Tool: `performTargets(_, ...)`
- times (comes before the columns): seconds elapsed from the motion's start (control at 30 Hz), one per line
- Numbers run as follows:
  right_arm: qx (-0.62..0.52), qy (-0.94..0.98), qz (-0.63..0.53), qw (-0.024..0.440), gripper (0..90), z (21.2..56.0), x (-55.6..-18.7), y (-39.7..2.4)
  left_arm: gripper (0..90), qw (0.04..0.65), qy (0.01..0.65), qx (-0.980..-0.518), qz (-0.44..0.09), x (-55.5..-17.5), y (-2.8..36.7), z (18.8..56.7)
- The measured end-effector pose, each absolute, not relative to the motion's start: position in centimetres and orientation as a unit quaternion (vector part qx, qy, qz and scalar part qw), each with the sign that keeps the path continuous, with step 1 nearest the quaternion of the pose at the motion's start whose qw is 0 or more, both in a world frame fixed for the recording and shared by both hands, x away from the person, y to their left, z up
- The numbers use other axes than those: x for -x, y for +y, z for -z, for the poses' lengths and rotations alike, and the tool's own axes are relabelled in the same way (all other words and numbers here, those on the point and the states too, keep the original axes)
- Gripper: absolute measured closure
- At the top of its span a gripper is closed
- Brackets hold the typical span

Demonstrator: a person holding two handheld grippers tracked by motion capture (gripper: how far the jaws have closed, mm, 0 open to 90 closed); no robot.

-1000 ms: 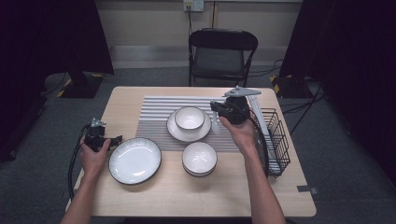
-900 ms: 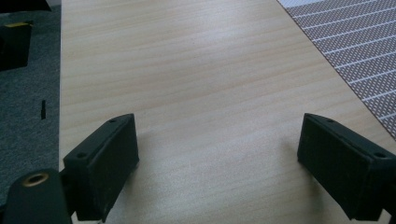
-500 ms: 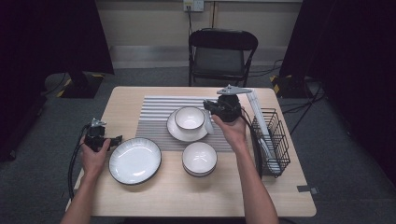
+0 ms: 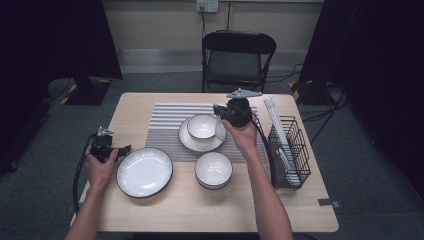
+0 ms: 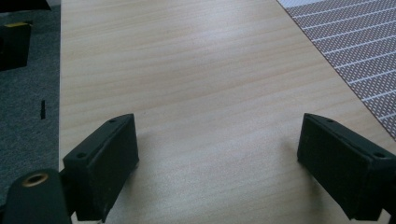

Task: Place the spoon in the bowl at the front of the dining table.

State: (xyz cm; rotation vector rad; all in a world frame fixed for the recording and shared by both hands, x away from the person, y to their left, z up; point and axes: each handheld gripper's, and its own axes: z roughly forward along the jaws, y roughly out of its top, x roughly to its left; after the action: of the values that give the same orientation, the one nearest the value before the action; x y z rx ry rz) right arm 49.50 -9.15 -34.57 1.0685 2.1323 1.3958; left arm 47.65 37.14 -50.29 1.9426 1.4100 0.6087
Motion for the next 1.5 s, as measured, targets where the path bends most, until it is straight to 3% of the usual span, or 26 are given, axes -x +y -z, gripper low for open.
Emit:
performTargets(0.97,-0.381,0.759,-0.494,0.185,86.9,35.6,-53.3,-4.6,11.7,0.327,0.538,-0.742,-0.231,-47.7,37.2,50.3)
performTargets(1.5,-0.385,0.756,-0.496,0.186,86.8,36.9,-53.7,-4.5,11.6,0.328,0.537,-0.742,-0.23,-47.7,37.2,50.3)
